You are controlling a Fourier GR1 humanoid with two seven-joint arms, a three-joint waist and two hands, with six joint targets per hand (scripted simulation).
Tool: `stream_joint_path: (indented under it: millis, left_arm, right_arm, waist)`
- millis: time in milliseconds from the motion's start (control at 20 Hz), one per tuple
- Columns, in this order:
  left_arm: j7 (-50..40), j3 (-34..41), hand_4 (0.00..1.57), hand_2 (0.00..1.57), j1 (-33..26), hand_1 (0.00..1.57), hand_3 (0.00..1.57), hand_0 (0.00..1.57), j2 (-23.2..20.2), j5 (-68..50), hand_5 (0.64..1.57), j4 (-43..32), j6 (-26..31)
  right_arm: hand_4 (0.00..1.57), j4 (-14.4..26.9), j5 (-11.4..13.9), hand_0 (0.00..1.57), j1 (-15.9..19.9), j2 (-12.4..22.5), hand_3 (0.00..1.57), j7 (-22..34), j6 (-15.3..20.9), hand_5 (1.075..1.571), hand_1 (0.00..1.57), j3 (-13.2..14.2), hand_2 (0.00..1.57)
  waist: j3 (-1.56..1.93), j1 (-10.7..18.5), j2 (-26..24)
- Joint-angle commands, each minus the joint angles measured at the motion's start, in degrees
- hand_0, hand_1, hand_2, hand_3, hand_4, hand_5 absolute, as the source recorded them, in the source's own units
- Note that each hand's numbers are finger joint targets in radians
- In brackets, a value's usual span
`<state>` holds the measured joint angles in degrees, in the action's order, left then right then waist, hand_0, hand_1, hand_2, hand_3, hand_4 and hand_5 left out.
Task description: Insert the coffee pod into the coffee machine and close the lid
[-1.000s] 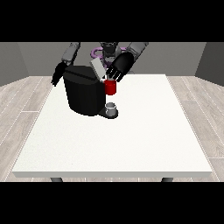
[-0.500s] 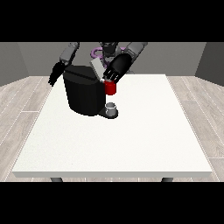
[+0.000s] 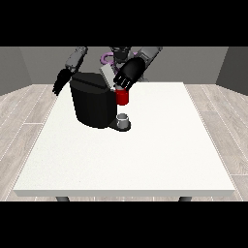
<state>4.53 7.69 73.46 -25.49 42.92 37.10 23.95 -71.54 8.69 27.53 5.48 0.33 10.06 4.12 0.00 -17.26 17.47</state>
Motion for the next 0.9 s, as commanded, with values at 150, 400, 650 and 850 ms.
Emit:
stream_joint_path:
  millis: [150, 400, 650, 850]
  left_arm:
    - [2.7, -0.6, 0.29, 1.26, 0.8, 1.24, 1.2, 1.24, -1.3, 1.8, 1.571, 0.9, -3.8]
    - [2.5, -3.7, 0.0, 1.22, -0.3, 1.21, 1.1, 1.21, -1.5, 5.7, 1.571, 0.4, -5.7]
    - [5.6, -3.7, 0.0, 1.17, -3.0, 1.17, 1.02, 1.17, -2.2, 6.5, 1.571, -1.4, -7.4]
    - [4.8, -2.5, 0.0, 1.14, -2.3, 1.12, 0.98, 1.12, -0.7, 5.1, 1.571, -1.4, -6.7]
  right_arm:
    - [0.0, -0.2, -1.0, 0.0, 2.4, 1.1, 0.0, 0.0, -0.5, 1.571, 0.0, 1.3, 0.0]
    - [0.0, -0.9, 0.1, 0.0, 0.0, -0.5, 0.0, -0.8, 0.0, 1.571, 0.0, -0.6, 0.0]
    - [0.0, -3.0, 0.0, 0.0, -0.6, -0.3, 0.0, 2.3, -0.5, 1.571, 0.0, -1.1, 0.0]
    - [0.0, -1.3, -0.1, 0.0, -0.9, -1.2, 0.0, 1.0, 1.2, 1.571, 0.0, -0.1, 0.0]
  waist:
    - [0.02, 0.1, 2.4]
    - [0.02, -1.5, 2.3]
    - [0.0, -1.8, 1.6]
    - [0.01, -0.4, 1.0]
